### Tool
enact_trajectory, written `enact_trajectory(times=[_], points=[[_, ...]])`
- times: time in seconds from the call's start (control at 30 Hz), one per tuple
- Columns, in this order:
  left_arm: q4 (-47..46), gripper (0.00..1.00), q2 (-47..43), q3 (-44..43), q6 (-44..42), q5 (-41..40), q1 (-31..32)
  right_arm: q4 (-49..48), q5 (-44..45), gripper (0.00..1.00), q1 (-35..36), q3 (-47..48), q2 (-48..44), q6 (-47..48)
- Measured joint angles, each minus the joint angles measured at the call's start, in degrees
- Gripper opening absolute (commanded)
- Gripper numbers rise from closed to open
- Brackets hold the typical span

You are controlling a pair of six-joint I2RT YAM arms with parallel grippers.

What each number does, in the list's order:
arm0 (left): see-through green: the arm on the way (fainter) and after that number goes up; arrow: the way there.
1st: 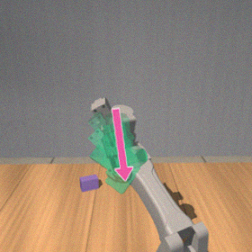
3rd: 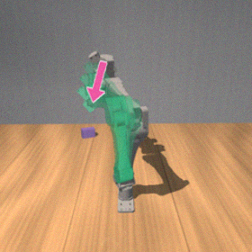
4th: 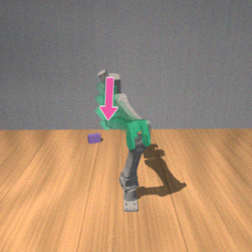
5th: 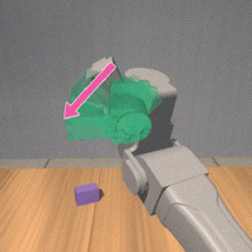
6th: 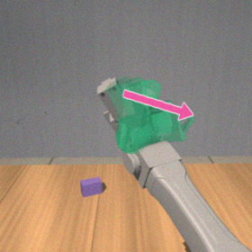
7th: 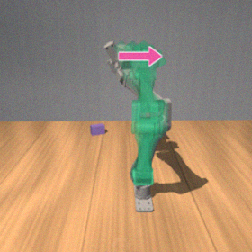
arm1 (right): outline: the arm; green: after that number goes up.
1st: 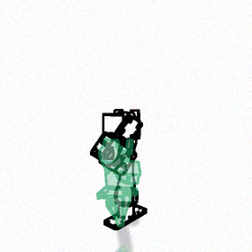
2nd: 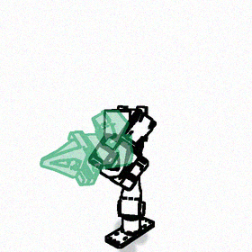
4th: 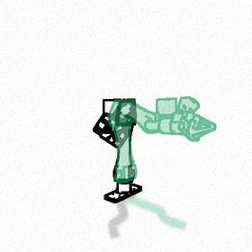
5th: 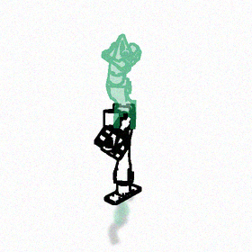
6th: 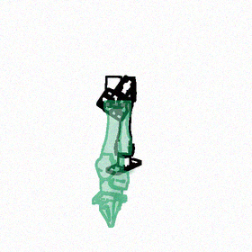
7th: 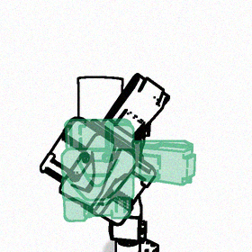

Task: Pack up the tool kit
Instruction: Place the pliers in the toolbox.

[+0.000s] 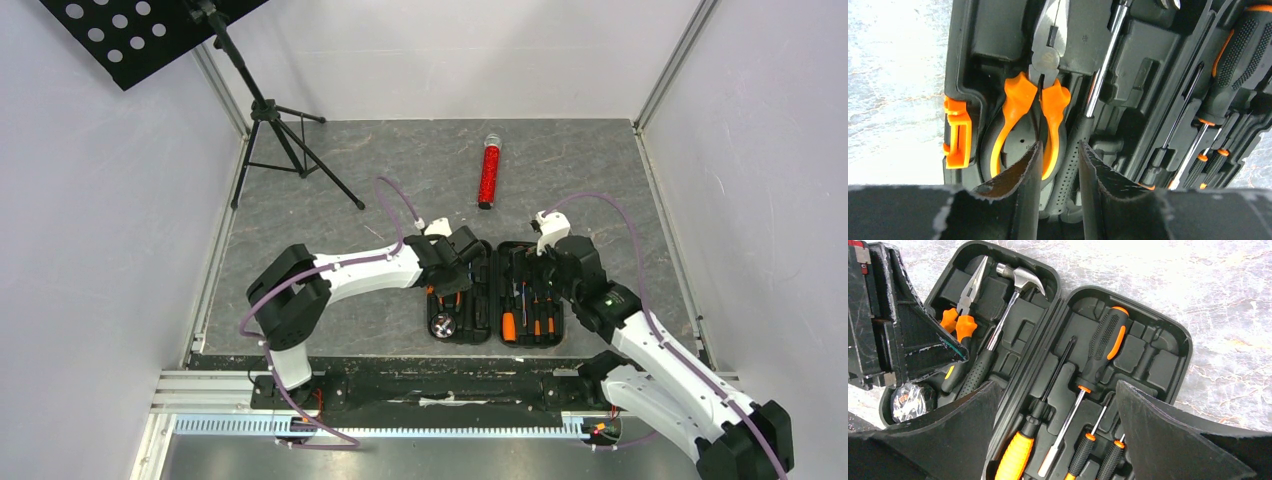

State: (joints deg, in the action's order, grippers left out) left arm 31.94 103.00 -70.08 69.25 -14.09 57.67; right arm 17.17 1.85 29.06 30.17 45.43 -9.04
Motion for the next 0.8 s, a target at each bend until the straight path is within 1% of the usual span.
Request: enact_trajectory(times=[0.1, 0.2, 0.27, 0.4, 0.5, 0.67, 0.8], points=[[0.7, 0.39, -0.7, 0.0, 0.0, -0.3, 0.4, -0.4, -0.6, 0.88, 0.0, 0.0, 0.9, -0.2], [1.8, 0.35, -3.0, 0.0, -0.1, -0.9, 0.9, -1.3, -1.8, 0.84, 0.0, 0.1, 2.5, -0.4], [2.5, 0.32, -5.3, 0.0, -0.4, -1.7, 1.0, -2.1, -3.7, 0.79, 0.0, 0.7, 4.4, -0.7], [3.1, 0.27, -10.5, 0.5, -2.0, -4.1, 0.7, -5.8, -8.9, 0.66, 0.0, 2.1, 9.4, -1.9], [3.5, 0.25, -12.5, 1.1, -4.4, -4.9, -0.2, -9.9, -13.3, 0.6, 0.0, 2.6, 14.0, -3.8], [3.5, 0.26, -12.5, 3.8, -8.5, -5.0, -1.8, -15.5, -18.5, 0.52, 0.9, 3.0, 21.4, -6.5], [3.4, 0.33, -12.5, 7.7, -10.3, -4.8, -2.7, -18.9, -21.2, 0.4, 2.1, 4.5, 26.7, -7.6]])
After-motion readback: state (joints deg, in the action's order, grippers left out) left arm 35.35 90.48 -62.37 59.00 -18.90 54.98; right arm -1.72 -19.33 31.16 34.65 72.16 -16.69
